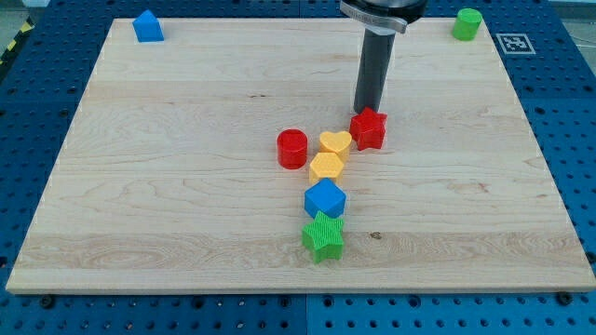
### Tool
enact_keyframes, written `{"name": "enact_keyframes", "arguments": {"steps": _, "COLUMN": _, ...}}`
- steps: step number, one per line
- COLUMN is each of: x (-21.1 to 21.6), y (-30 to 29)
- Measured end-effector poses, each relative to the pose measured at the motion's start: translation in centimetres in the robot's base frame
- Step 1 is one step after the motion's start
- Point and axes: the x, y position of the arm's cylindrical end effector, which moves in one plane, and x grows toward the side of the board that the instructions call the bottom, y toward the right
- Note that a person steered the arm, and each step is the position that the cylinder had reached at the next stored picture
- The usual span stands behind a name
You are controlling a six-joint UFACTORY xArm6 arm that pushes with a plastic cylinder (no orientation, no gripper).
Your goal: Move the red star to the right of the yellow heart
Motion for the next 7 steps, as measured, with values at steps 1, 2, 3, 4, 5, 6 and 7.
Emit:
{"name": "enact_keyframes", "arguments": {"steps": 1, "x": 0.4, "y": 0.0}}
{"name": "enact_keyframes", "arguments": {"steps": 2, "x": 0.7, "y": 0.1}}
{"name": "enact_keyframes", "arguments": {"steps": 3, "x": 1.7, "y": 1.2}}
{"name": "enact_keyframes", "arguments": {"steps": 4, "x": 2.5, "y": 2.2}}
{"name": "enact_keyframes", "arguments": {"steps": 5, "x": 3.3, "y": 2.4}}
{"name": "enact_keyframes", "arguments": {"steps": 6, "x": 3.4, "y": 2.5}}
{"name": "enact_keyframes", "arguments": {"steps": 7, "x": 2.4, "y": 4.8}}
